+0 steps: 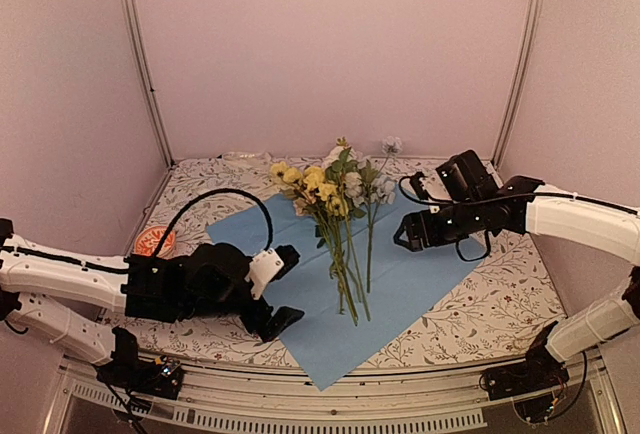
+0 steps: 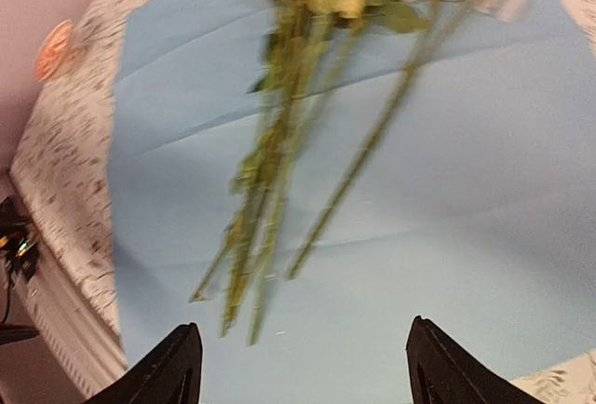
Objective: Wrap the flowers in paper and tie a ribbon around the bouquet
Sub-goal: Pick up the bottom corner of the flattened wrapping paper from the center of the board.
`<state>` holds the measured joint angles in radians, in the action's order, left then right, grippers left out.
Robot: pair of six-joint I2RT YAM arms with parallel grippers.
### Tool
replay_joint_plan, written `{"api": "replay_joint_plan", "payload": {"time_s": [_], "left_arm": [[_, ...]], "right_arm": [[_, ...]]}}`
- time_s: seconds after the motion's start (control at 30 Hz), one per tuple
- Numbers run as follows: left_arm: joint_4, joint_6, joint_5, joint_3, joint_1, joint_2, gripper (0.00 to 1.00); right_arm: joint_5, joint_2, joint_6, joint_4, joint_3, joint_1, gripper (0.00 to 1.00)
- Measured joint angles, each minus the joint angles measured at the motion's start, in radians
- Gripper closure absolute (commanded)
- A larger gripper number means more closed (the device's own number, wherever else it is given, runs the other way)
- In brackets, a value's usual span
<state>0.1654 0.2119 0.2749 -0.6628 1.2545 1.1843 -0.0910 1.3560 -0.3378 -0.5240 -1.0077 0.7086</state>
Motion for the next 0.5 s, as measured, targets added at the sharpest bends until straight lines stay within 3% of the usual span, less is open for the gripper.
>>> {"api": "replay_joint_plan", "payload": {"time_s": [0.13,0.4,0.5], "left_arm": [[0.058,0.041,0.035,-0.010,0.054,-0.006,0.01],[0.180,0.267,0.051,-0.004,-0.203,-0.044,0.01],[0.197,0.296,0.050,0.003,-0.222,-0.062,0.01]], "right_arm": [[-0.049,0.034,-0.014,0.055,-0.010,0.236,0.23],[0.067,0.473,-0.019,-0.025,-0.284,0.597,0.15],[0.112,0.622,-0.018,-0.084,-0.395,0.667,0.13]]}}
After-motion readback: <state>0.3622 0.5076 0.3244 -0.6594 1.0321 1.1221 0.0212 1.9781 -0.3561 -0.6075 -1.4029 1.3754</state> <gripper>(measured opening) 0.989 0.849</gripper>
